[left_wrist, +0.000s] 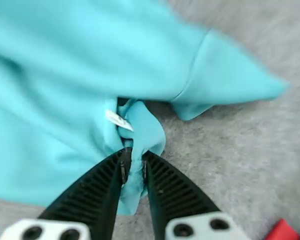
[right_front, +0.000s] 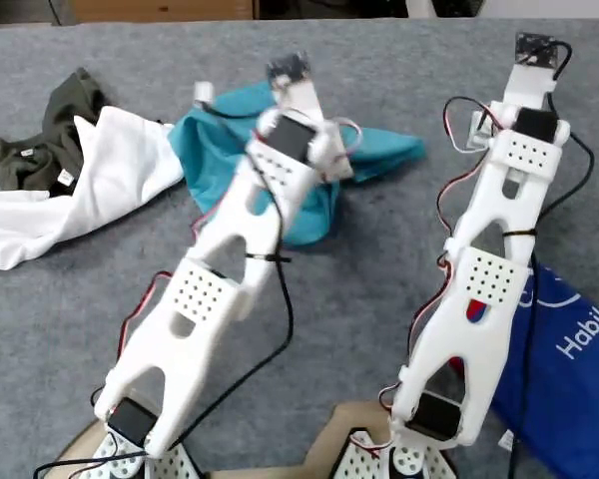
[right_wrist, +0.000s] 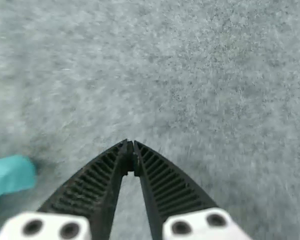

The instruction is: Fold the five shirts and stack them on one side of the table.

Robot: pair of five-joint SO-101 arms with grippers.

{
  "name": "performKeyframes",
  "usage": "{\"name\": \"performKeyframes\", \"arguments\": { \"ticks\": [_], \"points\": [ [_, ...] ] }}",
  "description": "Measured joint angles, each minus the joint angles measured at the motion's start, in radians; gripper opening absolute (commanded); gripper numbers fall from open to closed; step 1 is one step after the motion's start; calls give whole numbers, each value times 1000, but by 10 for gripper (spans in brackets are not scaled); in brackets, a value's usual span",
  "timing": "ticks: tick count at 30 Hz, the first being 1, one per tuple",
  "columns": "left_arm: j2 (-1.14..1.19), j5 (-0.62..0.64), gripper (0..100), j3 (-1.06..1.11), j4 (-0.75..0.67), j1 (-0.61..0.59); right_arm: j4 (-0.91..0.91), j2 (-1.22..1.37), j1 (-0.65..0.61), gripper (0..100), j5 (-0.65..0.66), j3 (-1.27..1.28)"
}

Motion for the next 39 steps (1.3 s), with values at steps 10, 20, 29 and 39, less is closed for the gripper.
{"name": "performKeyframes", "arguments": {
  "ticks": [10,20,29,39],
  "points": [
    [-394,-489,19,-15,57,-123,287,-227,0,5,-6,-192],
    [-812,-652,19,32,57,-261,377,-345,-21,9,163,-141],
    [-1039,-733,19,646,57,-453,381,-516,-161,59,626,301],
    [-1054,-1102,19,1422,-15,-649,359,-947,-436,58,904,1138]
  ]
}}
